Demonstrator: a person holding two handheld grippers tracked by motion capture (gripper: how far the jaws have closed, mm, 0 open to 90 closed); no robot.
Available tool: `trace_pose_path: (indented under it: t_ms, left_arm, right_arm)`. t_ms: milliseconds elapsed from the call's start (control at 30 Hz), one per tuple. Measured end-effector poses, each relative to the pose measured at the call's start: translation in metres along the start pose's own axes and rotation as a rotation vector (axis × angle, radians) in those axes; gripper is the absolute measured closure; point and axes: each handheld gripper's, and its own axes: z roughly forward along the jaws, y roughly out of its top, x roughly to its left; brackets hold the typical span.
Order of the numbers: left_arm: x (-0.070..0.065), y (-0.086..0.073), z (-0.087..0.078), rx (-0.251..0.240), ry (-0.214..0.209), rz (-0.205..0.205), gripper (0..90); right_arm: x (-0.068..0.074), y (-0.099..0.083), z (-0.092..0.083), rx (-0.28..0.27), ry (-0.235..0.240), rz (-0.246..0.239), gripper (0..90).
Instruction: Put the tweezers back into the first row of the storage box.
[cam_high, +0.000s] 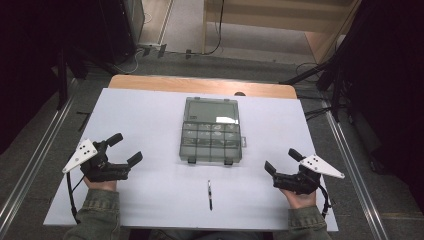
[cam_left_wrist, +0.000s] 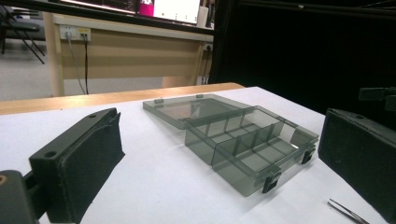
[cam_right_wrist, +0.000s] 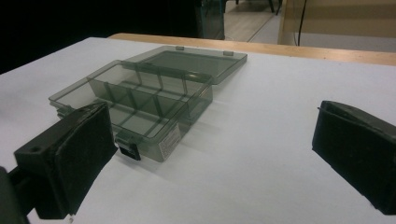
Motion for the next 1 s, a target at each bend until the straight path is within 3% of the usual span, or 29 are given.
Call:
trace_pose_path:
  t_ms: [533, 1000]
  left_arm:
    - [0.0008, -0.0001, 0.0005, -0.001, -0.001, -0.005, 0.0]
    - [0.0012, 0.0001, 0.0007, -0.007, -0.003, -0.008, 0.0]
  right_arm:
    - [-0.0018, -0.0015, 0.0014, 0.052, -0.038, -0.005, 0.0]
    - [-0.0008, -0.0019, 0.004, 0.075, -0.021, -0.006, 0.0]
